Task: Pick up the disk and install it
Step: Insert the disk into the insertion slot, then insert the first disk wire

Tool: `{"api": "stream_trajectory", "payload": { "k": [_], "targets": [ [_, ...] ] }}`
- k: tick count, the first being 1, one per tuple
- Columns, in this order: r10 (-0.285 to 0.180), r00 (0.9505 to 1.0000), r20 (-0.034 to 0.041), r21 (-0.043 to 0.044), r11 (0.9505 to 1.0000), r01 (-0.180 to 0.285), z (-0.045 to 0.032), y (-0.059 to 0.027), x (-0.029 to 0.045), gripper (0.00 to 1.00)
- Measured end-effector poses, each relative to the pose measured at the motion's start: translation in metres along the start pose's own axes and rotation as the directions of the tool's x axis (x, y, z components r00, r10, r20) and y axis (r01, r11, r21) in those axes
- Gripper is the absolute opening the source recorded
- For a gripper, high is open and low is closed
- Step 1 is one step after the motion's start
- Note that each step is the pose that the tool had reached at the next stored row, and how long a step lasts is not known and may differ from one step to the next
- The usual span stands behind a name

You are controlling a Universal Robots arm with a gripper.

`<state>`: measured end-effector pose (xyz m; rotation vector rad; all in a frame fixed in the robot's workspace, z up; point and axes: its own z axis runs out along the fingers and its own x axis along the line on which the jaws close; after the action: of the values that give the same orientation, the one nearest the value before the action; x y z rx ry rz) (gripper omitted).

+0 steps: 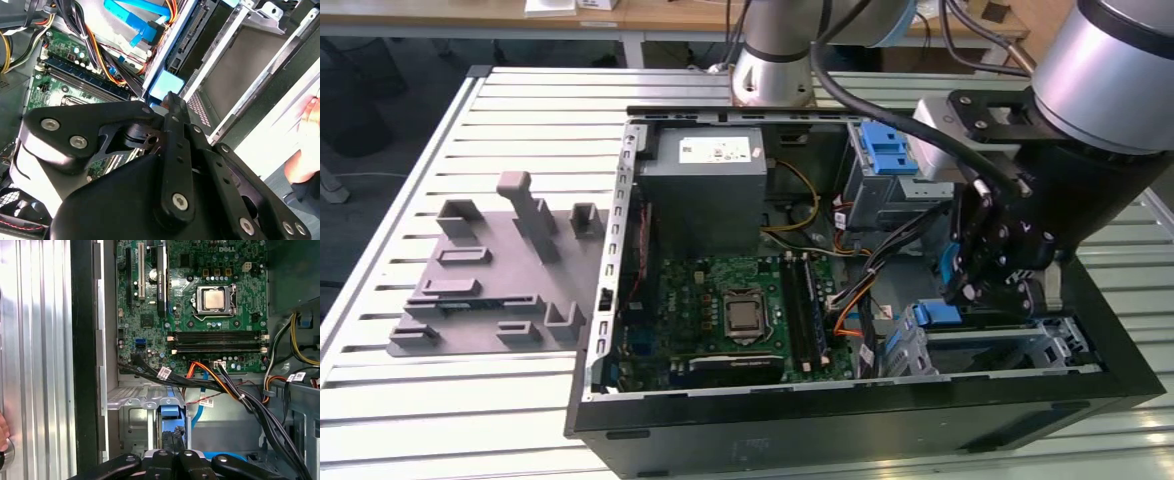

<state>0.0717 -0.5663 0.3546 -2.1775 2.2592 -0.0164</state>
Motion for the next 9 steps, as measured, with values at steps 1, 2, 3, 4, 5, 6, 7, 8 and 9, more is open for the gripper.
{"api": "stream_trajectory", "payload": {
  "k": [1, 2, 3, 4, 5, 6, 7, 8, 9],
  "targets": [
    [0.000, 1.0000, 0.0000, 0.0000, 1.0000, 0.000, 0.0007, -0.0001, 0.0000, 0.11],
    [0.000, 1.0000, 0.0000, 0.0000, 1.0000, 0.000, 0.0015, -0.0001, 0.0000, 0.11],
    [0.000, 1.0000, 0.0000, 0.0000, 1.0000, 0.000, 0.0021, -0.0002, 0.0000, 0.11],
    [0.000, 1.0000, 0.0000, 0.0000, 1.0000, 0.000, 0.0029, -0.0002, 0.0000, 0.11],
    [0.000, 1.0000, 0.0000, 0.0000, 1.0000, 0.000, 0.0035, -0.0002, 0.0000, 0.11],
    [0.000, 1.0000, 0.0001, 0.0000, 1.0000, 0.000, 0.0041, -0.0002, 0.0000, 0.11],
    [0.000, 1.0000, -0.0001, 0.0000, 1.0000, 0.000, 0.0044, -0.0003, 0.0000, 0.11],
    [0.000, 1.0000, -0.0001, 0.0000, 1.0000, 0.000, 0.0047, -0.0004, 0.0000, 0.11],
    [0.000, 1.0000, -0.0001, 0.0000, 1.0000, 0.000, 0.0049, -0.0006, 0.0000, 0.11]
  ]
}}
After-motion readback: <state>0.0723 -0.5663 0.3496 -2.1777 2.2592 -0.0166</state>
